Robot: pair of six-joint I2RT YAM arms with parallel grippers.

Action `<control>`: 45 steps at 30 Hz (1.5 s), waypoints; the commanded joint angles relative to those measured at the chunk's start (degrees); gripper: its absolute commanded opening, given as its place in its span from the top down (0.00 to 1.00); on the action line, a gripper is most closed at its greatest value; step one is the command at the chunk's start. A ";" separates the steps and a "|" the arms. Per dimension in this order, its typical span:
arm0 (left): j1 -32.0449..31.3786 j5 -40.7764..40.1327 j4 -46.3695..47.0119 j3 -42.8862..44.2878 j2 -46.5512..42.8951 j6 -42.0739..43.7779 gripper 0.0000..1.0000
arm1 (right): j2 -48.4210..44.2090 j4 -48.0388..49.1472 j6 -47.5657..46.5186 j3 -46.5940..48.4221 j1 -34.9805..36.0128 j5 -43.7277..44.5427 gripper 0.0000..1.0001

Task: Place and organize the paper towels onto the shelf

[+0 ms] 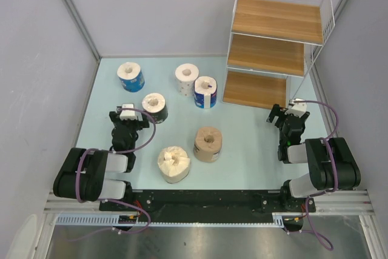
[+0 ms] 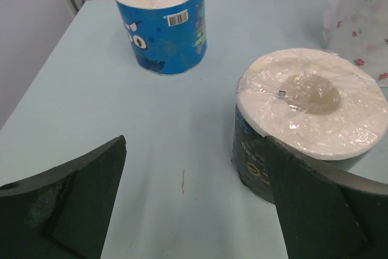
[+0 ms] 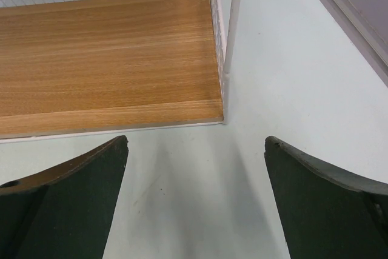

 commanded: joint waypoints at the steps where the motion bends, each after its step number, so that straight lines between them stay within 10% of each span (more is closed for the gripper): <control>1: 0.70 6.08 2.20 0.60 -1.25 1.37 0.00 | 0.28 3.03 -0.10 0.81 -0.09 0.07 0.00; 34: 4.22 4.24 0.36 1.39 -1.42 -3.46 0.00 | 0.11 3.47 -0.36 0.72 0.09 -0.01 0.00; 45: 4.39 9.25 -0.96 2.18 -1.25 -2.14 0.00 | -23.08 -18.73 3.05 4.85 8.96 8.61 0.00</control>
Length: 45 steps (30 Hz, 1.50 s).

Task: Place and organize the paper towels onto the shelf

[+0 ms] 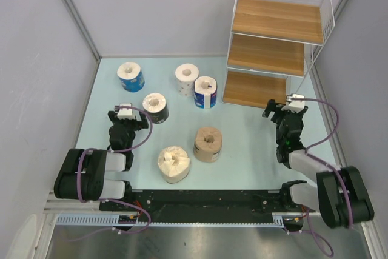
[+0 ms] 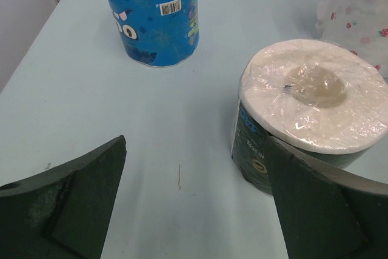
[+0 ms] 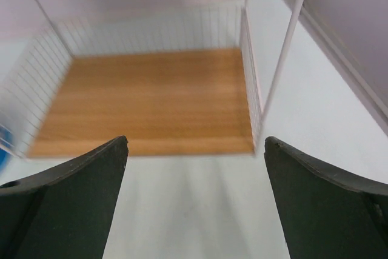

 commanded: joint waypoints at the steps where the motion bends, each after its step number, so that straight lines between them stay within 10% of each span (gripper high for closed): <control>1: 0.50 2.14 1.81 1.66 -1.18 -0.09 0.00 | -10.46 -9.19 8.32 3.28 2.17 2.40 0.00; 12: 1.83 0.51 3.82 0.78 -1.53 -1.49 0.00 | -19.09 -44.86 22.93 16.10 9.99 -4.38 0.00; 21: -1.86 -16.30 -20.96 7.16 -16.37 -6.58 0.00 | -18.30 -51.30 23.47 16.37 10.26 -11.94 0.00; 29: -9.32 -6.29 -48.26 20.37 -20.59 -15.21 0.00 | -17.33 -52.44 21.88 16.29 8.94 -13.26 0.00; 45: -10.57 -2.34 -71.22 28.46 -35.80 -28.13 0.00 | -13.03 -50.60 29.61 16.37 -6.44 -36.54 0.00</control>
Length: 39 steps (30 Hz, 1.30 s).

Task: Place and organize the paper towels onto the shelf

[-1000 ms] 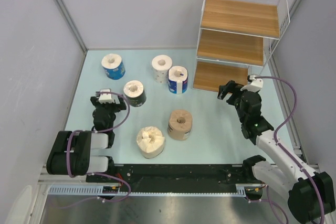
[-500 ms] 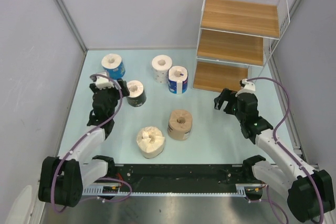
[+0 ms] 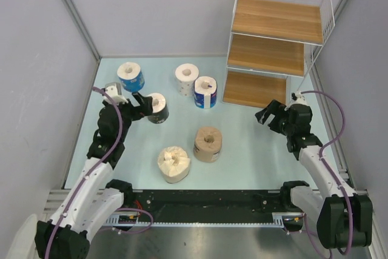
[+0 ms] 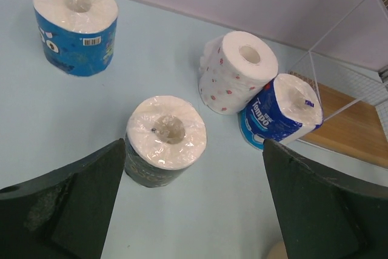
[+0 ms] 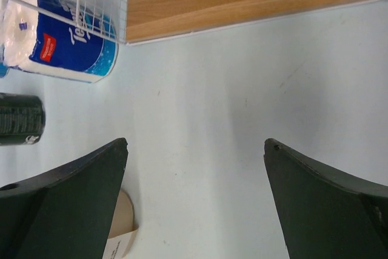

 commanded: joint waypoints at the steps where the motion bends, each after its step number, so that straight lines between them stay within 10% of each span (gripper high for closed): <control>1: 0.12 2.09 -5.68 1.82 -2.82 -3.39 0.00 | 2.34 4.08 3.17 1.99 -0.96 -10.56 0.00; 12: 0.12 6.23 -11.82 4.72 -1.95 2.94 0.00 | 7.17 6.54 4.65 7.18 30.32 7.35 0.00; 39: 0.12 6.41 -15.69 4.72 -1.60 6.90 0.00 | 14.82 -7.50 -6.58 16.50 47.03 21.59 0.07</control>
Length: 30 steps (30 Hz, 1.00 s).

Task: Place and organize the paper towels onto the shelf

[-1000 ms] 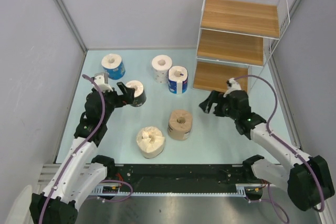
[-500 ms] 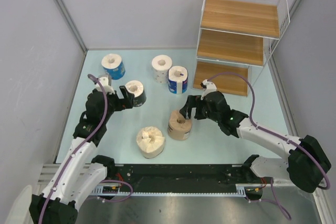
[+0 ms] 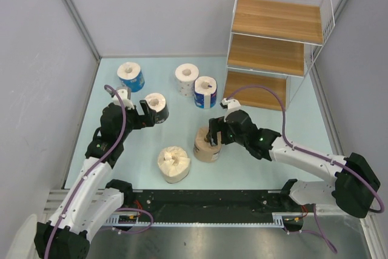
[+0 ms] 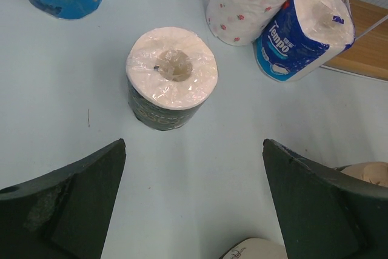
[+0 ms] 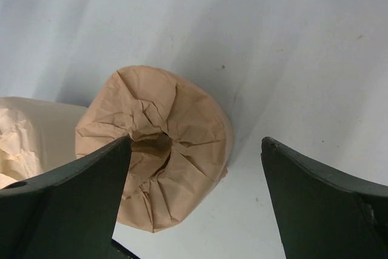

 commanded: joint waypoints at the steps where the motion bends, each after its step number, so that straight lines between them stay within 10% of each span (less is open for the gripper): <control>1: 0.09 0.38 0.20 2.36 -0.73 1.18 0.00 | -0.37 -3.66 -2.65 2.66 1.94 5.59 0.07; 19: 0.09 -0.24 0.20 3.06 1.29 1.26 0.00 | 5.61 -3.66 -3.35 4.94 3.09 7.27 0.08; 30: 0.27 -0.68 0.11 3.24 2.08 1.26 0.00 | 8.60 -5.59 -3.26 6.70 3.61 7.53 0.32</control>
